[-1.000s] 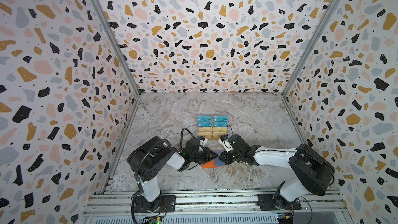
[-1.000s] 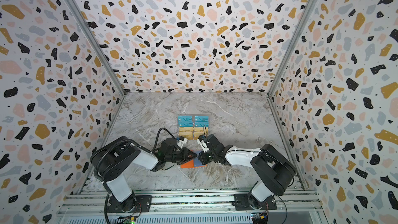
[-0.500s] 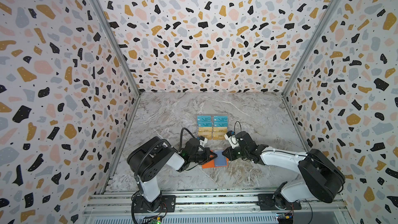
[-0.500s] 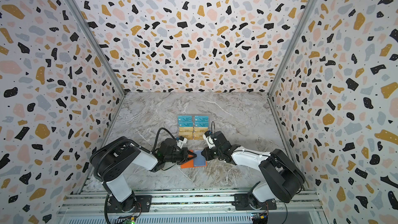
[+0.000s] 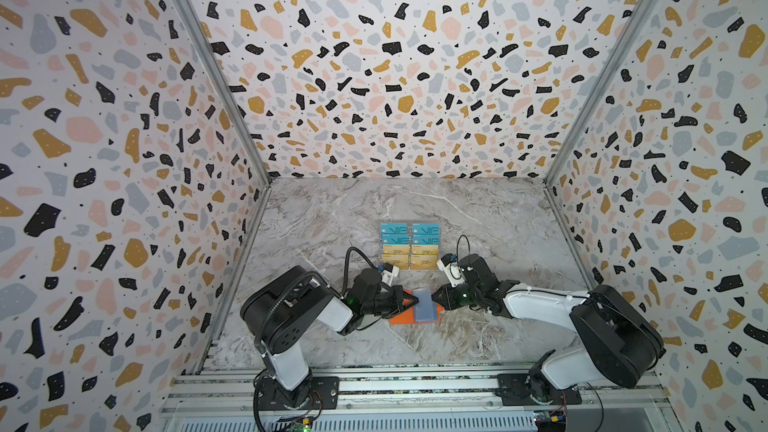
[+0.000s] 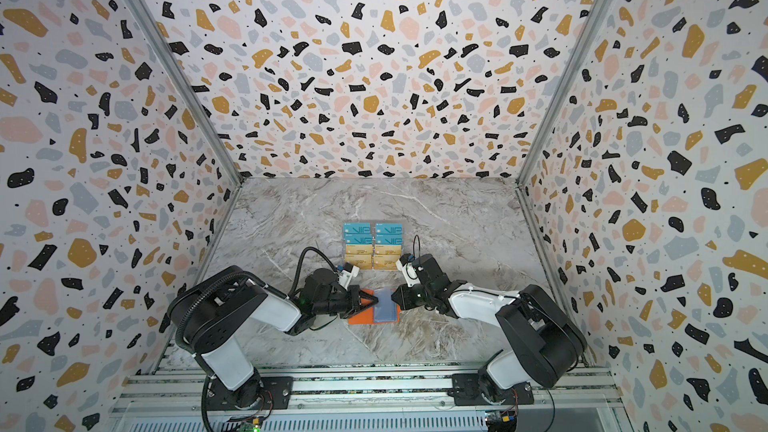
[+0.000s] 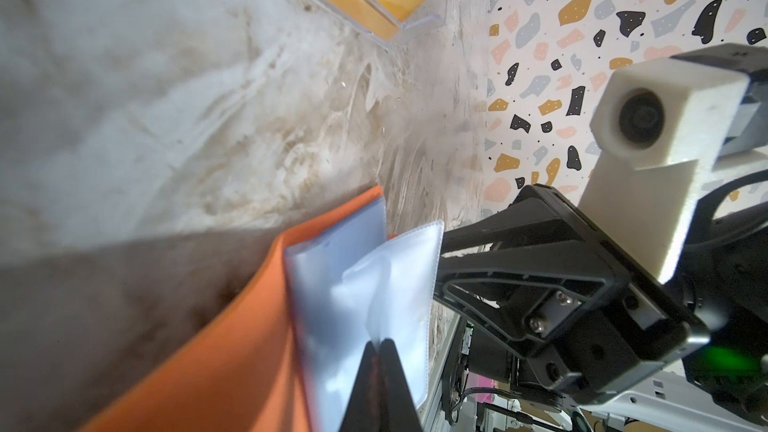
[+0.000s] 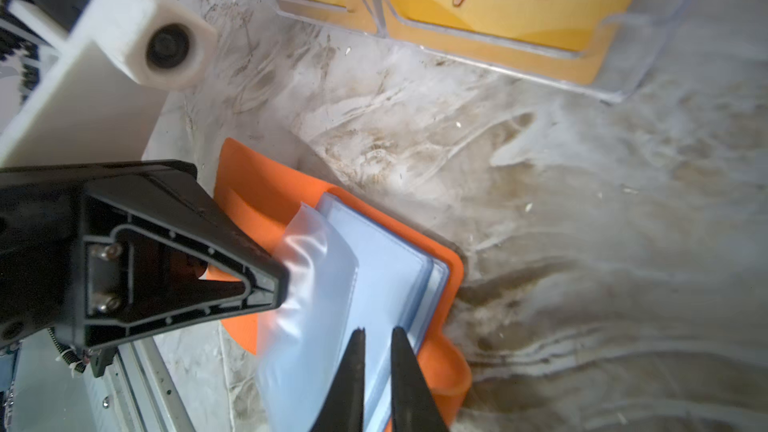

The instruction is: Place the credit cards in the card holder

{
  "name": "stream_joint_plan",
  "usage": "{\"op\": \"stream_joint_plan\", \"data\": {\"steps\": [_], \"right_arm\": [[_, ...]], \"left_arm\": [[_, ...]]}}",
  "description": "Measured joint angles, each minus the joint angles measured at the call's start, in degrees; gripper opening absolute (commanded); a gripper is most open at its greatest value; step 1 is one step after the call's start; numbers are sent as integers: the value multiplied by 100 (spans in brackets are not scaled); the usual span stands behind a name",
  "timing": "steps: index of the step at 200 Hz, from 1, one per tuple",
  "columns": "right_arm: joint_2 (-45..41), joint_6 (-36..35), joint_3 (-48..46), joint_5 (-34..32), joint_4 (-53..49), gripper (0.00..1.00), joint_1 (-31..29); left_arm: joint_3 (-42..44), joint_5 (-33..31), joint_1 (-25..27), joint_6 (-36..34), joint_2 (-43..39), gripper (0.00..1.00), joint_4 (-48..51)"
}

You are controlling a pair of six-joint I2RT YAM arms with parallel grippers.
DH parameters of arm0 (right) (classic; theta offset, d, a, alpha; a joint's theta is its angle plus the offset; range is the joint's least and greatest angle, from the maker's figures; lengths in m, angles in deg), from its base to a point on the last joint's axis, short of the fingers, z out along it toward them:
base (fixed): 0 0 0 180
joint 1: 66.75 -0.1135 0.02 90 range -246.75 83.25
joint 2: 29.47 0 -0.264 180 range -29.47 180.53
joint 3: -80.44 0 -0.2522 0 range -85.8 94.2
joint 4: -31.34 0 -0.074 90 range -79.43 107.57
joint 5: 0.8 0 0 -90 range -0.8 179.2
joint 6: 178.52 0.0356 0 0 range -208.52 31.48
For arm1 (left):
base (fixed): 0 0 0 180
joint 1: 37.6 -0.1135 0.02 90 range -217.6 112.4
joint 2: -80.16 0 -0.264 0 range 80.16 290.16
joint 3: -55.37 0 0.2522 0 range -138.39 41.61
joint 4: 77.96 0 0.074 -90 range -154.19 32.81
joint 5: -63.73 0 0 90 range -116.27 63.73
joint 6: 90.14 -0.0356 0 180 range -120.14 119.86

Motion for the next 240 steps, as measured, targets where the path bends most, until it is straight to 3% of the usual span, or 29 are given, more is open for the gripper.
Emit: {"op": "stream_joint_plan", "data": {"steps": [52,105,140,164,211,240], "right_arm": [[52,-7,-50,337,195,17,-61],[201,-15,-50,608,306,16,-177],[203,-59,-31,695,295,16,-240],[203,-83,37,713,280,17,-282],[308,-160,321,732,267,17,-450],[549,-179,544,732,254,17,-601]], "left_arm": [[35,72,0,2,0,0,-22],[57,133,0,61,-46,43,-81],[55,114,0,76,-334,52,114],[-15,-107,0,-118,-835,57,960],[-302,-920,-92,-573,-2074,54,2879],[-428,-1373,-310,-876,-2752,38,3829]]}}
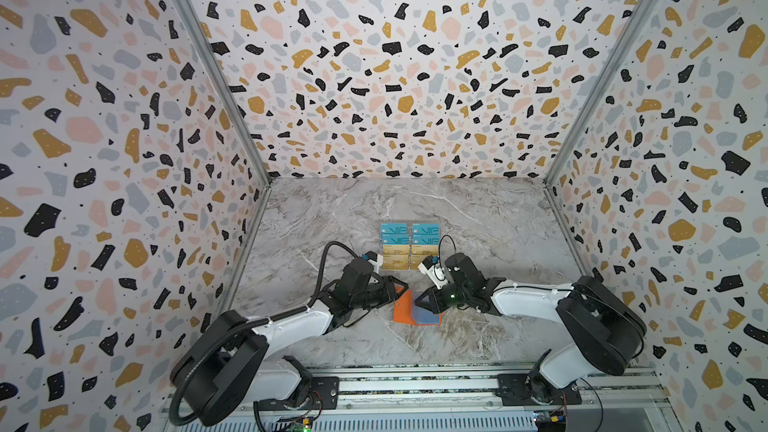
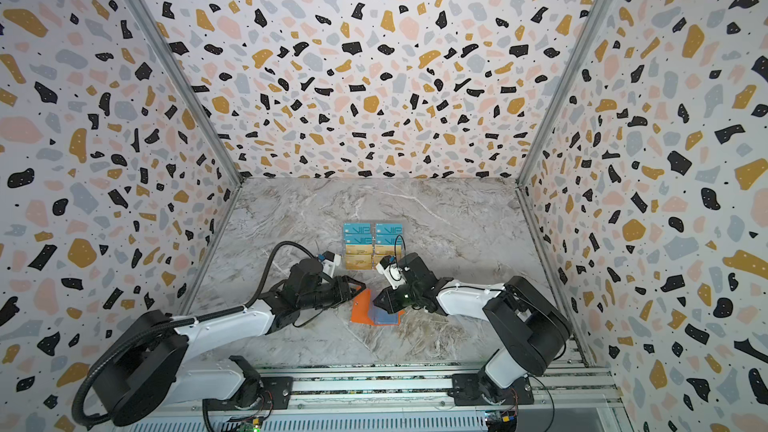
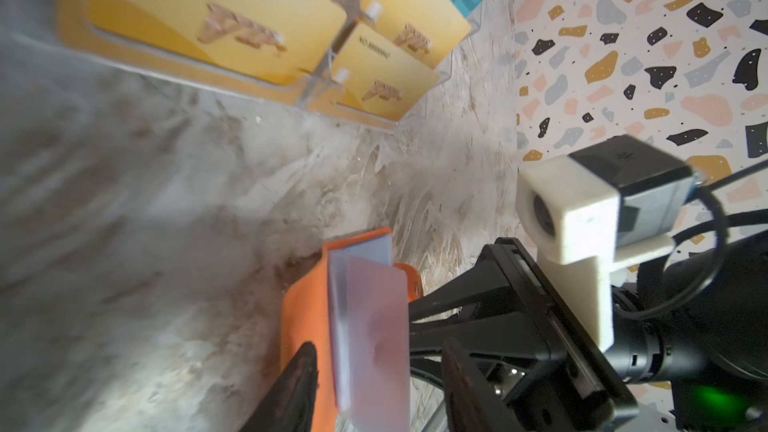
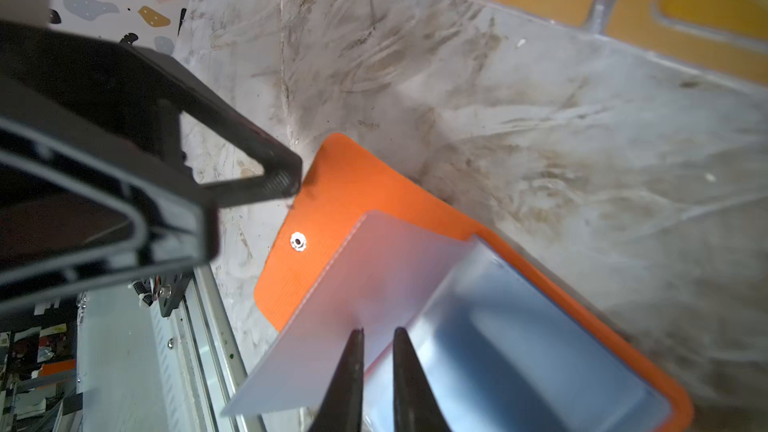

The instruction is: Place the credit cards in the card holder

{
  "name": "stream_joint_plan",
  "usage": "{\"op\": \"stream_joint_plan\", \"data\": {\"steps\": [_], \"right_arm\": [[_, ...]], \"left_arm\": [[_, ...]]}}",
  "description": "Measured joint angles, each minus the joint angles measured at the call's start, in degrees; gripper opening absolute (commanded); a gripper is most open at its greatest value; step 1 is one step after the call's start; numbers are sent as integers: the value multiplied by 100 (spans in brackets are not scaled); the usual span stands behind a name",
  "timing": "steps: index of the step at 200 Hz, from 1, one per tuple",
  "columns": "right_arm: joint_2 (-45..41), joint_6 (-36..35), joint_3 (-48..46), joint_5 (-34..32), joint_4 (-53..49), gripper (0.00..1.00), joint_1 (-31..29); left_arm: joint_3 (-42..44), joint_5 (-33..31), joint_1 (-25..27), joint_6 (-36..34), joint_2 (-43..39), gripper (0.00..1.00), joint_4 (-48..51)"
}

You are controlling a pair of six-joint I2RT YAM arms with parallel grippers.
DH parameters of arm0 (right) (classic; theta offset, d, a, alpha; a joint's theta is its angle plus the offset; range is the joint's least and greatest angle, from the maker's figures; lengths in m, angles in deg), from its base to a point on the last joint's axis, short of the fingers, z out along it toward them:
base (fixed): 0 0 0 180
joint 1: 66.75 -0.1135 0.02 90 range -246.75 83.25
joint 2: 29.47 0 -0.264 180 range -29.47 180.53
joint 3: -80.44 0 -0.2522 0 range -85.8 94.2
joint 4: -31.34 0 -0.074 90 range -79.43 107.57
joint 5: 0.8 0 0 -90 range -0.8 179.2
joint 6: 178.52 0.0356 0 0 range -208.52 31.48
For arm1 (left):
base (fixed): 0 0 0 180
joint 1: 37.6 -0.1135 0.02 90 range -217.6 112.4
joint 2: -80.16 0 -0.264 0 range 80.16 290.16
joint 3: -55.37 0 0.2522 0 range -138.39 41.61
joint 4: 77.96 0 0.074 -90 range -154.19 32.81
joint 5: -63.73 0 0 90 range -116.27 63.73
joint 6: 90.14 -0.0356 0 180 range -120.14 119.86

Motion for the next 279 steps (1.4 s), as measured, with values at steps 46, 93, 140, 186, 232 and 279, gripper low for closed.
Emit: {"op": "stream_joint_plan", "data": {"steps": [46,93,140,186,232,279], "right_arm": [[411,-2,181,-7,7,17,-199],[758,-13,345,-9,24,16,-286],[815,-46,455,-55,-9,16,-295],[789,-50,501,-101,-131,18,-297],[619,-527,1224,-214,-817,40,-22],[662,-1464,2492,-273,-1626,40,688]], "left_arm": [[-516,-323,-66,-662,-208,20,1145],[-505,-334,192,-903,-48,15,1283],[-503,-372,407,-1014,693,10,1137],[-459,-518,621,-1021,1067,8,1016],[-387,-710,627,-1075,1115,8,1032],[-378,-756,627,-1137,1137,9,1010]]}}
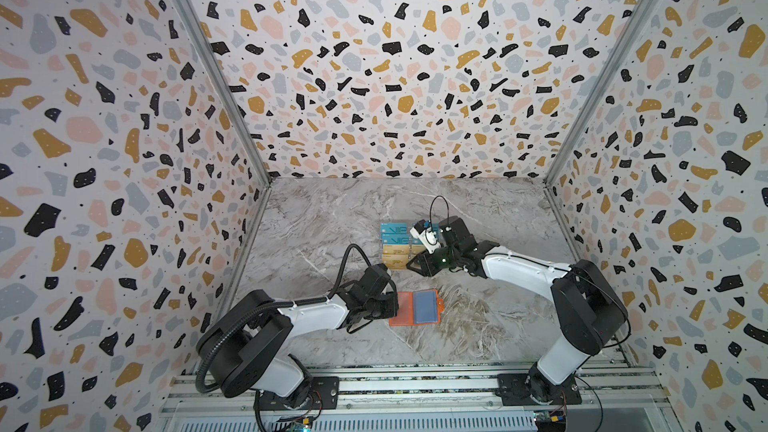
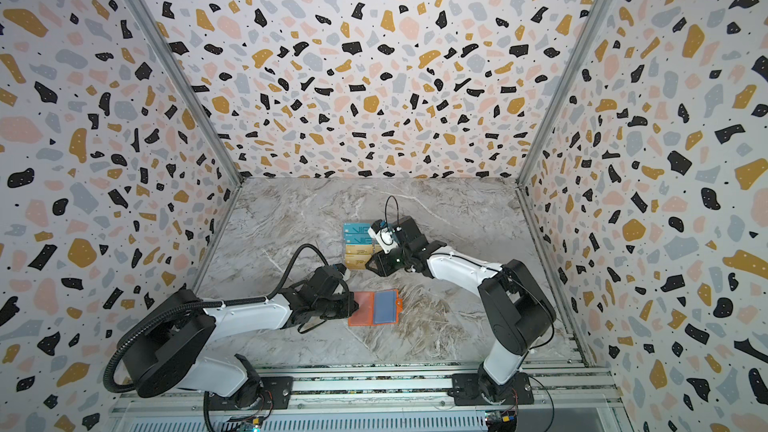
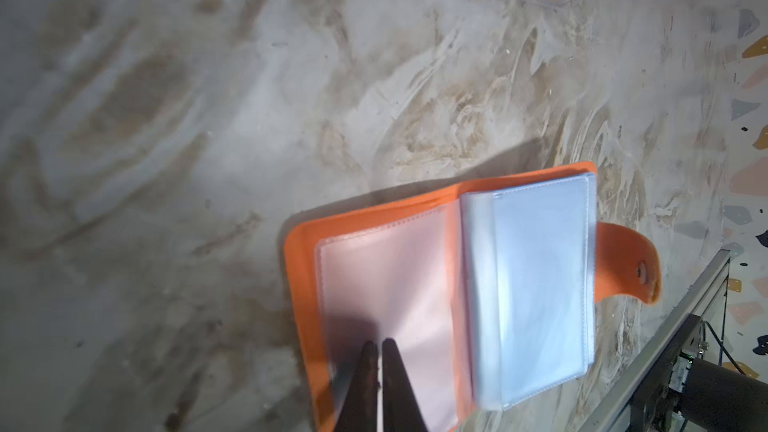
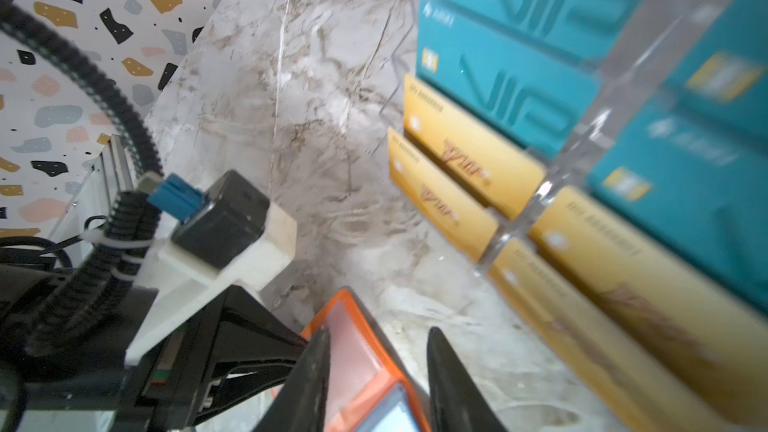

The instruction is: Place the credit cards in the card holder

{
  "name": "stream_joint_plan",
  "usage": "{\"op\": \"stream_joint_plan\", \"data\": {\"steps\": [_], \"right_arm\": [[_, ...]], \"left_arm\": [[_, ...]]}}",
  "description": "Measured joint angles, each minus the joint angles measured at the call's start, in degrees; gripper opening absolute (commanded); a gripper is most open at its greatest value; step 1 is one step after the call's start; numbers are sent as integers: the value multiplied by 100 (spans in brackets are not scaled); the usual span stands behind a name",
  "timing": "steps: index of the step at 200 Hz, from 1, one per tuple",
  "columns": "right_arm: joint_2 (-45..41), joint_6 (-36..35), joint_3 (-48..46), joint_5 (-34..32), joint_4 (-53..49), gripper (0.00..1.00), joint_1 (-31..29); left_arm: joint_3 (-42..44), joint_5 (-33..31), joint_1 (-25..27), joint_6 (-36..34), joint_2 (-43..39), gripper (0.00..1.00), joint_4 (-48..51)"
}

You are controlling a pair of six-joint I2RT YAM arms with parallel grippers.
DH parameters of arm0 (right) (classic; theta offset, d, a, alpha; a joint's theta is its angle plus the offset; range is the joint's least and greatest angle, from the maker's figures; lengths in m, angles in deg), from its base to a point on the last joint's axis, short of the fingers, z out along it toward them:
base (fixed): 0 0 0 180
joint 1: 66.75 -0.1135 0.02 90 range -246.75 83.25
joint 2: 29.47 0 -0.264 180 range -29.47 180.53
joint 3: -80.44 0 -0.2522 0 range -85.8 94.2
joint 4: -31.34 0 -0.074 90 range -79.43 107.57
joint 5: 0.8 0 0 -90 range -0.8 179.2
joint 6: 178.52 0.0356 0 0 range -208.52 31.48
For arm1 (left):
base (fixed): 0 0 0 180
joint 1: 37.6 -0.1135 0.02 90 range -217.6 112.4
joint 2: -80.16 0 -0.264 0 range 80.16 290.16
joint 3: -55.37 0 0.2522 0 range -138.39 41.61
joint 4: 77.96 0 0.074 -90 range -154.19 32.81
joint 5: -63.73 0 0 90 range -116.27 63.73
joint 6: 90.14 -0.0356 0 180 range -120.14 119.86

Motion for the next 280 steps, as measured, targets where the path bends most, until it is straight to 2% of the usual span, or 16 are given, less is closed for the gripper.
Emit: {"op": "stream_joint_plan", "data": {"steps": [43,113,210,229,248,280], "right_arm": [[605,-876,1045,-35,-713,39,142],[960,-1600,1180,11,-1259,40,354],[1255,-1952,1292,-247,-1447,38,459],[1279,-1991,1292,-323,-1517,35,457],[1279,-2024,1292,-374,-1526,25,439],[1279,-2057,1292,-426,-1558,24,391]], "left_arm": [[0,2,0,-4,0,9,-2],[0,26,0,-7,-2,10,0],[2,57,0,-7,-2,11,-2],[2,63,0,-7,-2,12,-4],[2,63,0,-7,-2,12,-4],[2,66,0,-7,-2,12,-7]]}}
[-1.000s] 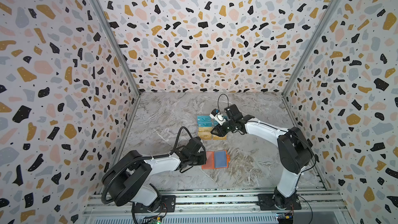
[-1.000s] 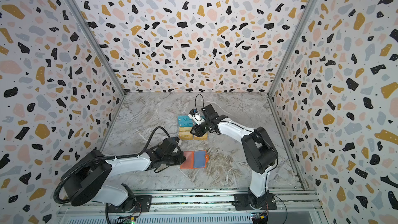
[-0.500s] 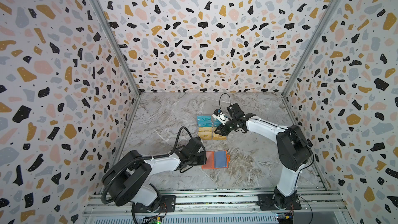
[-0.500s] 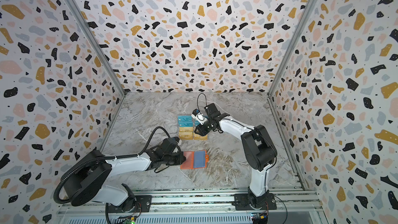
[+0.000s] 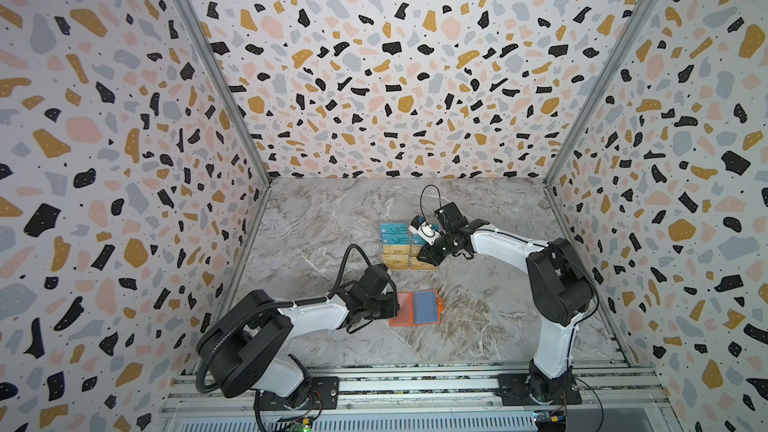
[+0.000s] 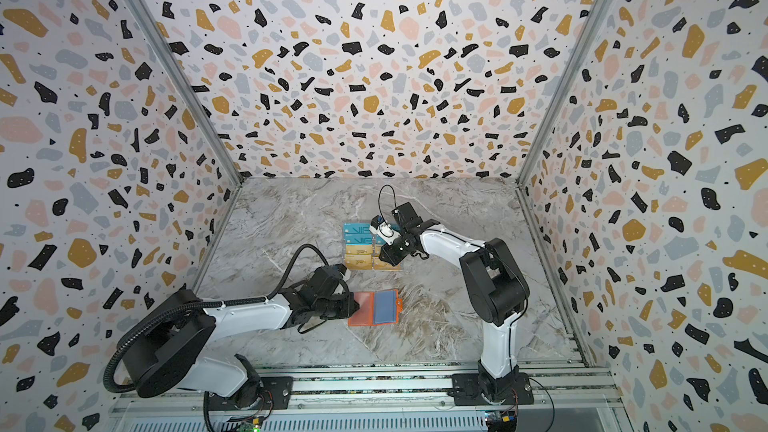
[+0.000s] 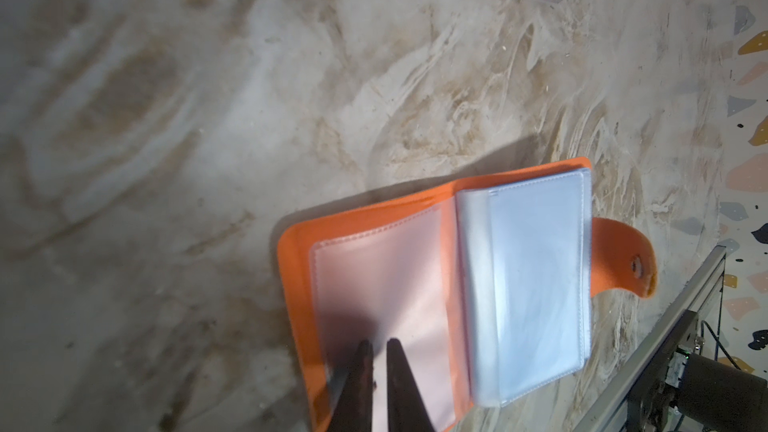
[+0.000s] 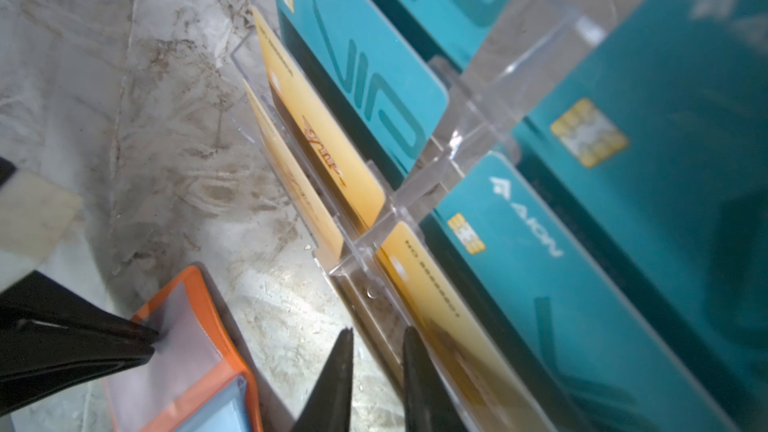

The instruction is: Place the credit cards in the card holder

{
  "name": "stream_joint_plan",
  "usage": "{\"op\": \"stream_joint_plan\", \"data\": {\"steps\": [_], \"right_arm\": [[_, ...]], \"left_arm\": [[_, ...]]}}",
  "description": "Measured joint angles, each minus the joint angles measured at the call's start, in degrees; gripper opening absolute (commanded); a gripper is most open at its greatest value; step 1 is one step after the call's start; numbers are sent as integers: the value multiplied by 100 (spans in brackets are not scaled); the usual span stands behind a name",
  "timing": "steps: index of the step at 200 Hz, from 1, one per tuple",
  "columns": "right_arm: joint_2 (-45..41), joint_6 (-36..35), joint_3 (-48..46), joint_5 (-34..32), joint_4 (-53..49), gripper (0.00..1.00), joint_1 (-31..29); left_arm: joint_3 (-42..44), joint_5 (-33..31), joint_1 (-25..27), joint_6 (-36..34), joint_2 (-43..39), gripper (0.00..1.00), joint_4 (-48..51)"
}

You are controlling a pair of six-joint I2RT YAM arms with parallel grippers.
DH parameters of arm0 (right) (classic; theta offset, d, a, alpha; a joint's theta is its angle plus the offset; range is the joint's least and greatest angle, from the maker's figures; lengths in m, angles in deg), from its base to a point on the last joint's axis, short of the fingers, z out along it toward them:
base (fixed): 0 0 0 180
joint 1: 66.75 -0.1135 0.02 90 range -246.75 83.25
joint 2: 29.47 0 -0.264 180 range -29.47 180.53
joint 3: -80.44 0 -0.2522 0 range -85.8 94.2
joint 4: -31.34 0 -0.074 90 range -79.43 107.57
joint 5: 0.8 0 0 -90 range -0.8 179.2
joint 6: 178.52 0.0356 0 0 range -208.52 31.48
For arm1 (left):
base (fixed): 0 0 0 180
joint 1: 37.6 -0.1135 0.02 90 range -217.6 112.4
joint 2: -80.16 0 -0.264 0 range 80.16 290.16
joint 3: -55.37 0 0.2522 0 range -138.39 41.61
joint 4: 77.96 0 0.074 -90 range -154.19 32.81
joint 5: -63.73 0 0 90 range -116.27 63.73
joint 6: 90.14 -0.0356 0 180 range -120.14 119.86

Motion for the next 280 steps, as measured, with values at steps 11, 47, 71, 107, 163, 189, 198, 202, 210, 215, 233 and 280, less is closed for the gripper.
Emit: {"op": "stream_joint_plan", "data": {"steps": [11,47,71,107,163,189,198,202,210,215,233,280], "right_arm": [[0,-28,0,-9,-35,24,-24],[0,-109,50,-144,-146,29,-98],[0,-144,50,-273,-223,31,-116],[0,-199,50,-431,-269,30,-118],[0,-282,50,-579,-267,26,-157],[0,-339,50,-621,-256,26,-175],[0,-350,50,-636,-254,25,-179],[0,-354,50,-640,-251,25,-181],[0,-367,50,-640,-249,25,-181],[0,-374,50,-640,-249,25,-181],[0,-407,50,-638,-247,25,-181],[39,-466,90,-592,-251,26,-192]], "left_arm": [[0,2,0,0,0,13,-2],[0,0,0,-2,0,13,-4],[0,2,0,-2,2,14,-11],[0,4,0,-4,11,14,-22],[0,7,0,-15,22,14,-35],[0,7,0,-28,22,14,-33],[-2,7,0,-33,22,14,-33],[-2,7,0,-37,22,14,-31],[-2,7,0,-42,22,15,-31],[-2,7,0,-44,22,15,-28],[-9,4,0,-52,22,15,-13],[-63,4,0,-122,22,15,94]]}}
